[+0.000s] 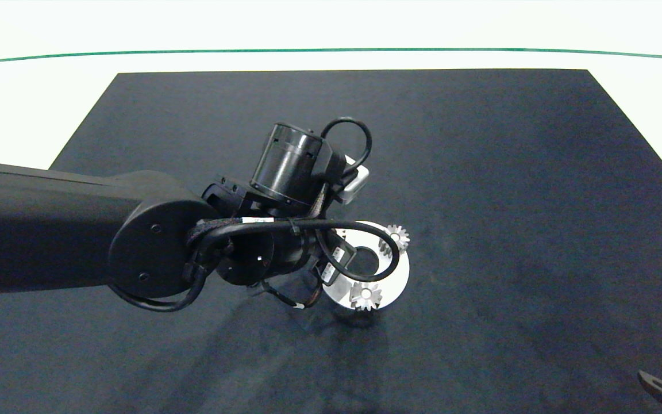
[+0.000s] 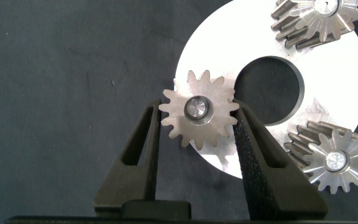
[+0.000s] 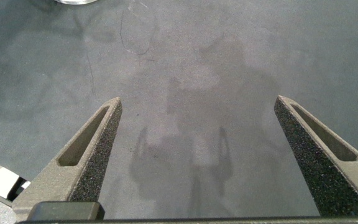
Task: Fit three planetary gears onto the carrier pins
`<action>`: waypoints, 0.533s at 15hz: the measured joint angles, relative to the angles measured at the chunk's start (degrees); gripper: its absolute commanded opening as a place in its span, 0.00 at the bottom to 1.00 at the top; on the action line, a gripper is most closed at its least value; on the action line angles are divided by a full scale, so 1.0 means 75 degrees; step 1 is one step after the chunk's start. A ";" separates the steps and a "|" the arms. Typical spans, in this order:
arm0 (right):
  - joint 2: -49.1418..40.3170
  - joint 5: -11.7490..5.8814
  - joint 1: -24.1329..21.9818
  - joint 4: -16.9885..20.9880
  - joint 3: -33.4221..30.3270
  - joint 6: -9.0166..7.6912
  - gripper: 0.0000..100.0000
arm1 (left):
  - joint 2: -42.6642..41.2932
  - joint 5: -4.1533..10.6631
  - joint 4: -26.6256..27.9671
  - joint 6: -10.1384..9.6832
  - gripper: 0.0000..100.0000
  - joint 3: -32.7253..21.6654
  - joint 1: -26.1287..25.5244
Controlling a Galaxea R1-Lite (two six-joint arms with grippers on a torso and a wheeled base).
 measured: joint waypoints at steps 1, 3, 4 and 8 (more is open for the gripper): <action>-0.0003 0.0000 0.0000 0.0000 0.0000 0.0003 1.00 | 0.0000 -0.0003 0.0000 0.0000 0.00 0.0002 0.0000; -0.0008 0.0000 0.0000 0.0000 0.0000 0.0000 1.00 | 0.0000 0.0000 -0.0003 0.0000 0.00 0.0002 0.0000; -0.0011 0.0000 0.0000 0.0000 0.0000 0.0000 1.00 | 0.0000 -0.0003 0.0000 -0.0007 0.00 0.0000 0.0000; -0.0015 0.0003 0.0000 -0.0002 0.0000 0.0000 1.00 | 0.0000 -0.0003 0.0003 -0.0010 0.00 -0.0007 0.0000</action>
